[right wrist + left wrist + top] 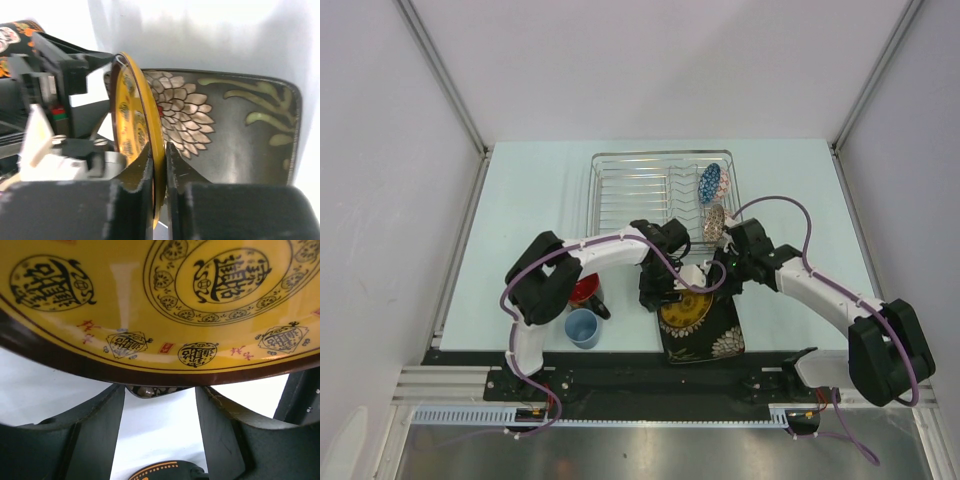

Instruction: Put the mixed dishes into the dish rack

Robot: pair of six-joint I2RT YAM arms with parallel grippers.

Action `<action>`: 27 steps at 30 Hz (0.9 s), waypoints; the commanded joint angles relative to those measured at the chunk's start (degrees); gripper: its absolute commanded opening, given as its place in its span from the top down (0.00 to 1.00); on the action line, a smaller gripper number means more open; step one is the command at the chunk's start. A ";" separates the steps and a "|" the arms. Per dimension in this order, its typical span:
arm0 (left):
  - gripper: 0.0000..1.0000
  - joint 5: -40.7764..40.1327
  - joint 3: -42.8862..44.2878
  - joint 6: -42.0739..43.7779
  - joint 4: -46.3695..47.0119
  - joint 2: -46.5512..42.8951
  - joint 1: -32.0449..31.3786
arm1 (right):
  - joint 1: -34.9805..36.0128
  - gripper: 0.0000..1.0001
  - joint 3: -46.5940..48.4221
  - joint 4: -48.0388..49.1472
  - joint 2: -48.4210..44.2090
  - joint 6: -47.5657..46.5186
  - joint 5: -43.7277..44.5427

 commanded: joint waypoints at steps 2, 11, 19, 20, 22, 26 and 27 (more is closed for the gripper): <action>0.36 2.70 3.07 -1.46 9.90 -3.62 -0.39 | 1.12 1.00 3.12 2.69 0.07 1.48 -4.00; 0.36 5.86 6.85 -2.95 3.22 -11.79 7.34 | -0.63 1.00 3.38 -0.13 -2.82 -0.19 -3.73; 0.35 10.08 12.91 -3.57 -4.42 -21.02 17.36 | -1.78 1.00 13.12 -7.76 -5.64 -8.25 -3.47; 0.35 10.69 14.40 -4.00 -4.87 -21.99 19.19 | -1.95 1.00 14.97 -10.21 -5.99 -9.32 -2.25; 0.34 13.06 16.07 -4.62 -5.66 -22.61 21.14 | -2.30 1.00 21.47 -11.38 -6.78 -11.43 -0.66; 0.34 16.50 17.84 -6.64 -6.10 -22.70 26.75 | -2.13 1.00 32.81 -7.72 -5.91 -20.19 12.30; 0.34 17.11 17.93 -7.17 -5.93 -22.35 27.55 | -2.22 1.00 34.39 -5.77 -5.29 -22.58 14.27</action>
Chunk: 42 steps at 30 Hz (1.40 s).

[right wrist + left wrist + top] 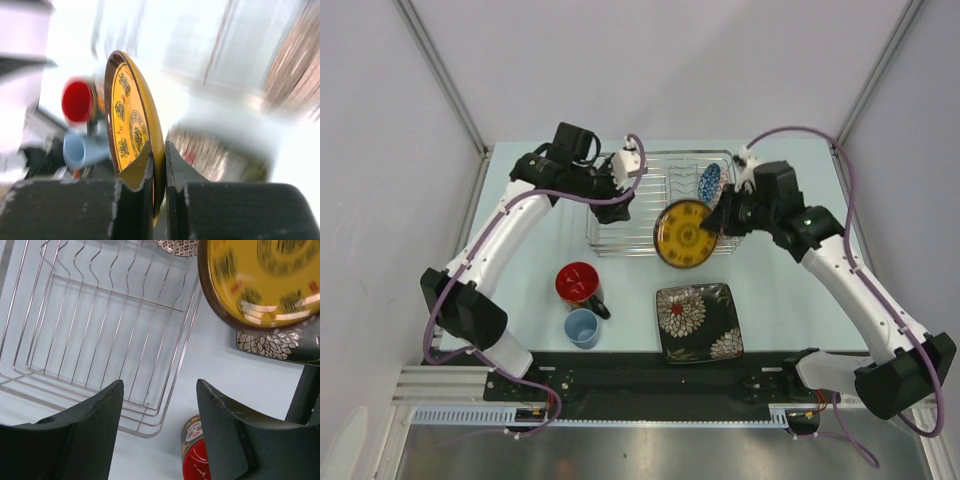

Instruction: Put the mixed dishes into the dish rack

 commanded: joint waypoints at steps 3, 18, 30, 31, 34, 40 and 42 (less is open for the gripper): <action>0.35 9.37 2.11 -4.34 -2.10 0.52 7.07 | -0.45 1.00 15.80 15.56 2.71 -23.21 16.69; 0.37 13.15 -1.85 -7.32 2.90 4.12 15.16 | 3.60 1.00 44.38 25.62 33.83 -94.61 22.41; 0.39 14.39 -1.23 -9.35 5.72 10.10 16.57 | 5.26 1.00 26.13 27.62 32.44 -99.13 21.36; 0.39 14.73 -1.15 -9.70 5.98 10.19 16.48 | 5.53 1.00 24.97 27.89 32.27 -99.30 21.36; 0.40 15.00 -1.14 -10.40 6.68 10.71 16.57 | 6.41 1.00 21.37 28.33 31.47 -98.60 20.30; 0.40 15.44 -1.76 -10.58 7.13 10.80 16.48 | 6.94 1.00 18.81 29.74 31.65 -99.39 20.92; 0.40 15.35 -2.29 -10.49 7.21 10.63 16.57 | 7.02 1.00 18.63 30.61 31.39 -100.09 20.66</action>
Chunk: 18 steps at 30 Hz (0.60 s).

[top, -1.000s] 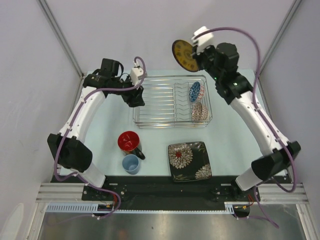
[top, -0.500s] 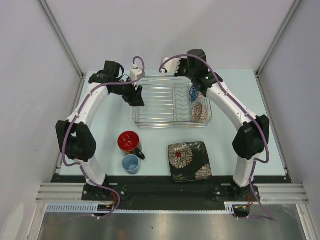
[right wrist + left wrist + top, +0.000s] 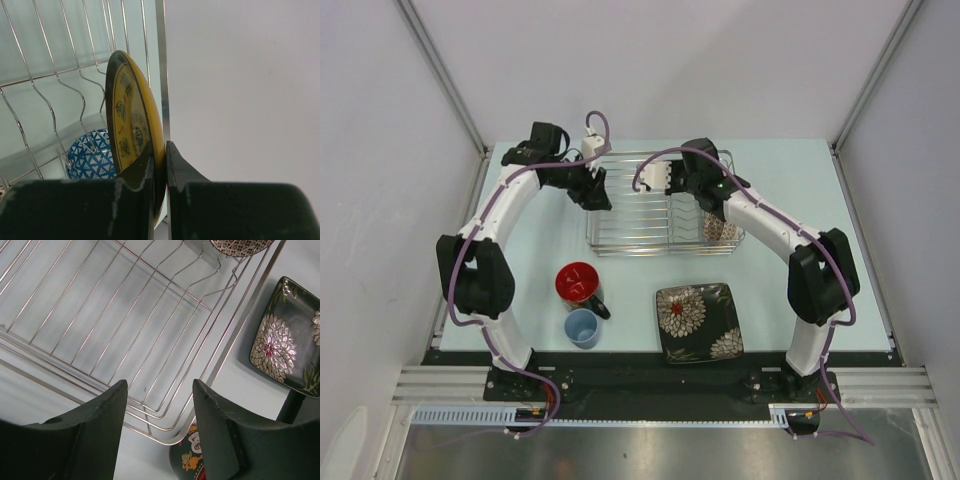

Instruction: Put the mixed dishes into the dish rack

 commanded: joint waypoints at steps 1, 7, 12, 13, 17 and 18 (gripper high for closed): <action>0.40 2.57 -0.87 -0.35 1.99 -0.54 0.29 | 0.40 1.00 -0.30 3.97 -3.52 -1.87 -1.29; 0.40 2.39 -1.75 -0.44 2.43 -0.45 0.37 | -0.13 1.00 -0.29 7.31 -2.20 -6.08 -0.15; 0.40 2.13 -2.01 0.00 2.52 -0.37 0.46 | -1.44 1.00 -0.12 7.31 -1.67 -6.27 -1.99; 0.40 2.13 -2.01 0.09 2.61 -0.28 0.55 | -1.62 1.00 -0.12 7.14 -1.50 -6.18 -2.25; 0.40 2.04 -2.01 0.09 2.61 -0.02 0.64 | -1.80 1.00 -1.26 6.35 -1.59 -5.21 -2.78; 0.40 2.04 -1.92 0.00 2.69 0.07 0.72 | -1.88 1.00 -1.61 6.35 -1.59 -5.04 -2.78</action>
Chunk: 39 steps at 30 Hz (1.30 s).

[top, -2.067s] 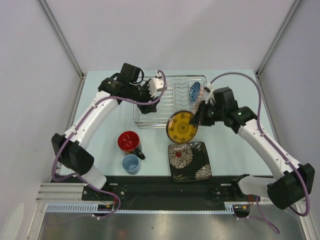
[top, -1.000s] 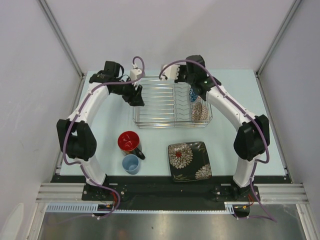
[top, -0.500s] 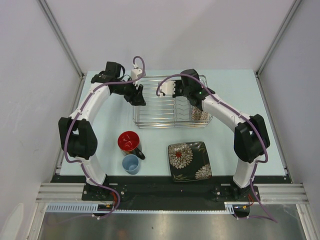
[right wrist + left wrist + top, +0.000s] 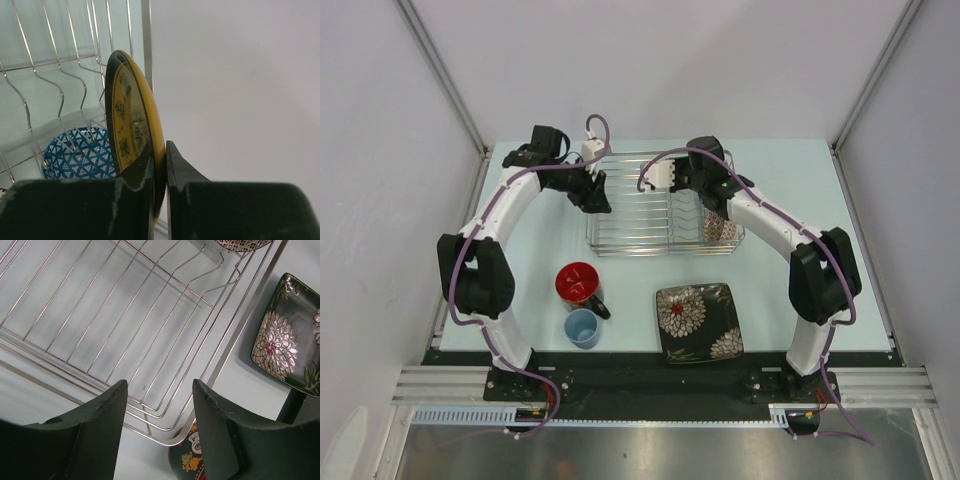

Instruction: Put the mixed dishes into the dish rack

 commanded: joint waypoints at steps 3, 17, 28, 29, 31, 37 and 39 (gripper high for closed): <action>0.40 2.06 0.11 -0.06 1.54 0.34 0.64 | -0.59 1.00 -1.18 3.18 -1.65 1.94 -2.82; 0.40 2.32 0.29 -0.24 1.80 0.25 0.81 | -0.95 1.00 -2.06 3.71 0.10 3.62 -5.03; 0.40 2.94 1.51 -0.24 1.45 1.13 1.25 | -2.70 1.00 -2.67 4.85 3.18 6.08 -7.84; 0.40 3.03 1.60 -0.15 1.36 1.22 1.25 | -2.62 1.00 -2.59 4.85 3.79 6.17 -7.93; 0.40 3.29 1.69 -0.15 1.36 1.39 1.34 | -2.79 1.00 -2.67 5.11 4.23 7.04 -8.28; 0.40 3.64 1.43 -0.24 1.45 1.57 1.60 | -2.79 1.00 -2.85 5.81 5.29 8.63 -8.55; 0.40 3.82 1.25 -0.15 1.54 1.57 1.61 | -2.79 1.00 -2.85 6.34 5.55 9.24 -8.46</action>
